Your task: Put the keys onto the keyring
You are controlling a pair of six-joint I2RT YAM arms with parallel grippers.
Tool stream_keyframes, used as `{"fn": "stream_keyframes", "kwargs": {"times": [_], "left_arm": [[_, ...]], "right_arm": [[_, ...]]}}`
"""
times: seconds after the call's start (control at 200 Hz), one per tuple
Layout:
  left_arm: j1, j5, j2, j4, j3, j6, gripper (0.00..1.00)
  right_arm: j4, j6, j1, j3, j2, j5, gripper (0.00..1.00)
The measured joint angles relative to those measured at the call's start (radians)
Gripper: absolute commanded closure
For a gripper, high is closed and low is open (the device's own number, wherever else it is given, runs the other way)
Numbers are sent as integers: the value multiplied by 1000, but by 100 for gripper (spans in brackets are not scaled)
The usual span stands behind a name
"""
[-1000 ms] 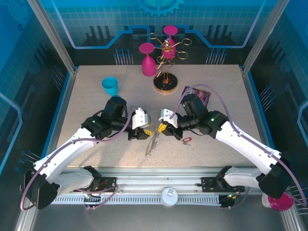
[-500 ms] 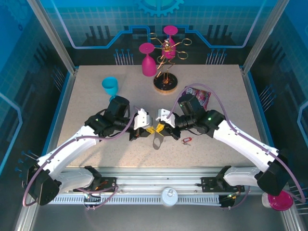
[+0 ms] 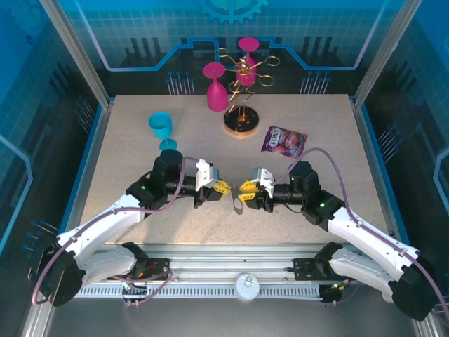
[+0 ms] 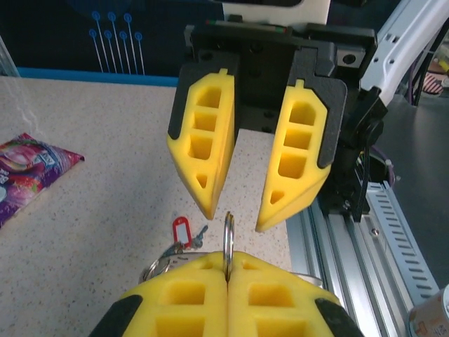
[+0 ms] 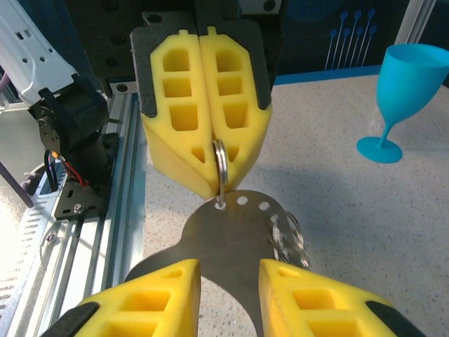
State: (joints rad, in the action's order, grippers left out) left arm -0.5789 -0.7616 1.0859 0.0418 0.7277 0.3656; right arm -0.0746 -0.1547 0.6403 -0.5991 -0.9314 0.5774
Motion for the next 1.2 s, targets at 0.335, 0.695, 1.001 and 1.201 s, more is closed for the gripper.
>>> {"fn": "stream_keyframes", "kwargs": {"times": [0.335,0.695,1.001,1.201], "left_arm": [[-4,-32,0,96,-3,-51,100],[-6,-37,0,114,-3,-53,100],[-8,-37,0,113,-3,-50,100],[-8,-37,0,113,-3,-49,100]], "right_arm": [[-140,32,22,0,-30,8,76],[-180,48,30,0,-44,9,80],[-158,29,33,3,6,-43,75],[-157,25,33,12,34,-47,77]]}}
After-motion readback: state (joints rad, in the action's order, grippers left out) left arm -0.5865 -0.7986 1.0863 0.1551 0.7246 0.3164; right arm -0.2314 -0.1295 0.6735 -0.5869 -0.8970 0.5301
